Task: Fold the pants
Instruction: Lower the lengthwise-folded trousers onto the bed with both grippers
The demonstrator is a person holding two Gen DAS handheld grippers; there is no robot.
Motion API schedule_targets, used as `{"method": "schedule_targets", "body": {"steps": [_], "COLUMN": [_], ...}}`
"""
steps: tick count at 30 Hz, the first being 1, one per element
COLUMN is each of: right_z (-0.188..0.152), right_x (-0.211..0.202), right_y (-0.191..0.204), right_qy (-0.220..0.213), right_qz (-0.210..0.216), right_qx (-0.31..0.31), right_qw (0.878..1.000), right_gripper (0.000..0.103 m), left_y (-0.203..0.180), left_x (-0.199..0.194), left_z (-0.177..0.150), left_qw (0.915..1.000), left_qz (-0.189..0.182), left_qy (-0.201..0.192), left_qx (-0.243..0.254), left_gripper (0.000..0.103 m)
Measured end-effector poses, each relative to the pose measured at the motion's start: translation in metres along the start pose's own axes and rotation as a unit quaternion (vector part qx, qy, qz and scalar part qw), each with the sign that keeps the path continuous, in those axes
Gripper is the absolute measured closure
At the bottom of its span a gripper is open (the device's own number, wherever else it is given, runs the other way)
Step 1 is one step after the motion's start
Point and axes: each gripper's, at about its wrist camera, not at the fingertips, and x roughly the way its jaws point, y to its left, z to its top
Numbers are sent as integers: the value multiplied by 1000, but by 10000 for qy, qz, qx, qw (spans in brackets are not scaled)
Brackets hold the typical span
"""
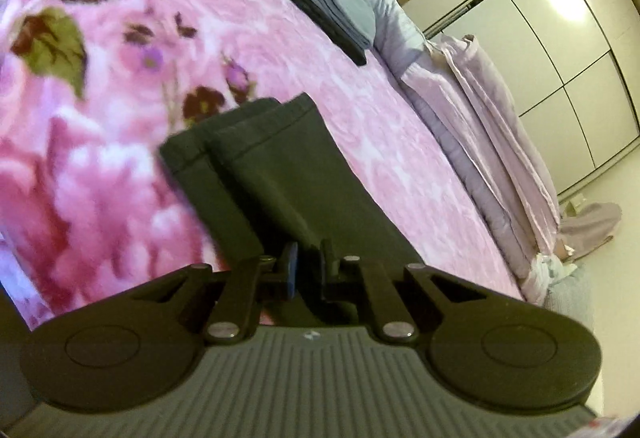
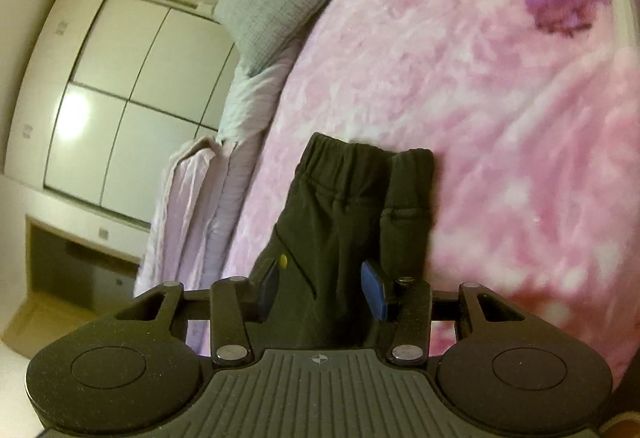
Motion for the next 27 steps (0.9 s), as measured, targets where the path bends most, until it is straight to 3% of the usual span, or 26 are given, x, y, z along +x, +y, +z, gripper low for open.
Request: {"method": "schedule_targets", "body": {"steps": [7, 9, 11, 12, 14, 16, 19, 21, 27], "right_z": [12, 13, 15, 18, 19, 18, 9, 6, 9], "right_x": [42, 51, 46, 33, 6, -7, 6, 4, 7], "right_y": [-4, 3, 15, 24, 30, 26, -1, -15, -1], "right_qy": [140, 157, 48, -156, -334, -275, 237, 135, 120], "right_qz": [-427, -724, -702, -360, 313, 53, -1006, -825, -814], "right_qx": [-21, -215, -467, -559, -495, -681, -978, -758, -938], "right_qw": [9990, 9970, 9964, 9977, 9977, 9973, 9898, 9936, 9922], "right_gripper": [60, 91, 96, 98, 99, 99, 98, 98, 98], "left_y": [-5, -10, -20, -24, -32, -29, -3, 5, 4], "left_x": [10, 10, 1, -8, -31, -38, -10, -12, -15], "left_z": [6, 9, 19, 24, 27, 16, -6, -12, -9], "left_qw": [9990, 9980, 9957, 9945, 9887, 9813, 9839, 9870, 9884], "left_qz": [202, 238, 214, 40, -179, -21, 565, 398, 361], "left_qy": [5, 9, -292, -476, -825, -860, -183, -414, -386], "left_qx": [405, 583, 854, 931, 1237, 1722, 1684, 1499, 1424], "left_gripper": [98, 102, 102, 101, 101, 101, 101, 101, 101]}}
